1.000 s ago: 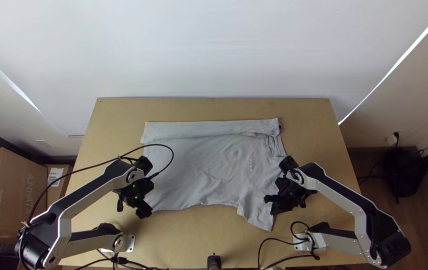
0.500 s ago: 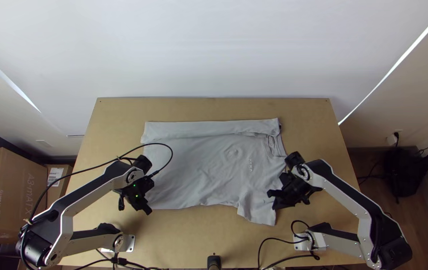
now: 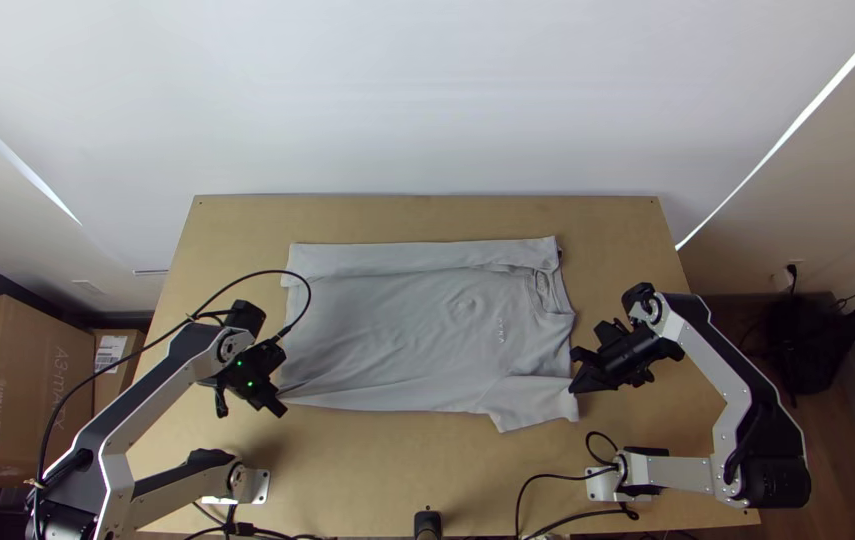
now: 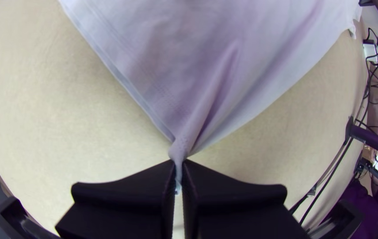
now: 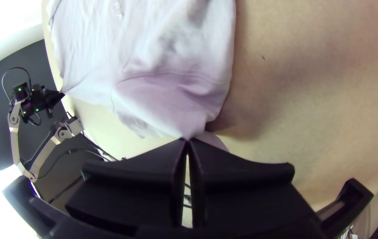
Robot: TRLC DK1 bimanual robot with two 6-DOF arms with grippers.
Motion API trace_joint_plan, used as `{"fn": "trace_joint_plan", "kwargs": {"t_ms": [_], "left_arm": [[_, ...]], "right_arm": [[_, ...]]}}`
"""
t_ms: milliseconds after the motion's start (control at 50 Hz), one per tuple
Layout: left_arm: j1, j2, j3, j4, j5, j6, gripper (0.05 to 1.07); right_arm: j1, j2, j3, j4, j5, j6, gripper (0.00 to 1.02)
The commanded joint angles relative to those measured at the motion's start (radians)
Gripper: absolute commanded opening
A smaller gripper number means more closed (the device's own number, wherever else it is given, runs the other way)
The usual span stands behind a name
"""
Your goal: Fold the t-shirt
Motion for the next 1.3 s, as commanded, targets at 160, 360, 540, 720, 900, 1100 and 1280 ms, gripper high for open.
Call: {"fn": "trace_joint_plan", "kwargs": {"t_ms": [160, 360, 540, 720, 900, 1100, 1280], "left_arm": [[0.041, -0.004, 0.103, -0.014, 0.010, 0.035, 0.08], [0.051, 0.069, 0.229, -0.010, 0.042, 0.010, 0.08], [0.065, 0.128, 0.323, 0.007, 0.065, 0.002, 0.08], [0.084, 0.208, 0.445, 0.023, 0.081, -0.019, 0.08], [0.091, 0.303, 0.576, 0.029, 0.087, -0.021, 0.08], [0.102, 0.431, 0.718, 0.027, 0.087, -0.021, 0.08], [0.111, 0.549, 0.840, 0.029, 0.087, -0.022, 0.08]], "right_arm": [[0.006, 0.004, 0.104, -0.058, -0.005, -0.038, 0.02], [0.020, 0.043, 0.190, -0.058, -0.005, -0.029, 0.02], [0.038, 0.099, 0.297, -0.058, -0.007, -0.023, 0.02], [0.049, 0.178, 0.431, -0.022, -0.008, -0.014, 0.02], [0.066, 0.278, 0.557, 0.010, -0.008, 0.006, 0.02], [0.076, 0.396, 0.692, 0.042, -0.010, 0.032, 0.02], [0.075, 0.511, 0.831, 0.062, -0.011, 0.042, 0.02]]}}
